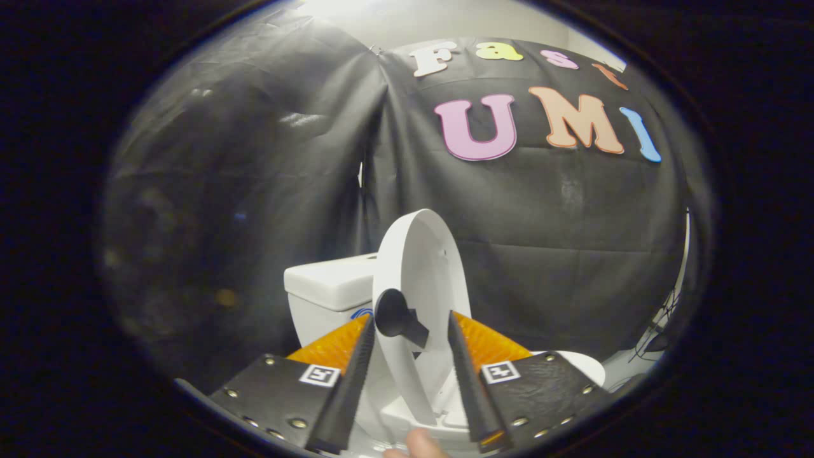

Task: Open the toilet lid.

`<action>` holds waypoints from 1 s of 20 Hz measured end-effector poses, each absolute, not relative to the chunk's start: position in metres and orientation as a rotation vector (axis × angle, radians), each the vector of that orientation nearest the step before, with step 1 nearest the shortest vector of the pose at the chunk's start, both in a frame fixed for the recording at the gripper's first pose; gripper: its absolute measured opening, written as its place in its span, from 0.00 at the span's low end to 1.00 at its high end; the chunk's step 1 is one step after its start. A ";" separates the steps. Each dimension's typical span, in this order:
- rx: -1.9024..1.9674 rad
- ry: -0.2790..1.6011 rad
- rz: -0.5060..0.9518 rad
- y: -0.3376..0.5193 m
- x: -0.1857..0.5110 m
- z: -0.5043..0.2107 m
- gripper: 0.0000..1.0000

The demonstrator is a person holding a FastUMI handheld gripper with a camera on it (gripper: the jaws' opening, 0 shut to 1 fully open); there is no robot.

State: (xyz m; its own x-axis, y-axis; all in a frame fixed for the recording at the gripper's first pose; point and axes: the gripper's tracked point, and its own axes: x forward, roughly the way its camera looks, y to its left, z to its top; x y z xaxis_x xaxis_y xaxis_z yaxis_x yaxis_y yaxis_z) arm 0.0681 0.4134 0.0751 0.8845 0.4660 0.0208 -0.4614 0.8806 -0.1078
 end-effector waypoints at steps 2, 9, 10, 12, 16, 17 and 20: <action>-0.094 -0.053 0.478 0.398 0.067 0.084 0.83; -0.077 -0.046 0.425 0.343 0.071 0.103 0.92; -0.075 -0.041 0.417 0.336 0.072 0.103 0.92; -0.062 -0.034 0.407 0.322 0.073 0.106 0.92; -0.040 -0.023 0.382 0.296 0.076 0.109 0.92; -0.041 -0.015 0.379 0.290 0.076 0.106 0.92; -0.039 0.000 0.378 0.275 0.075 0.099 0.92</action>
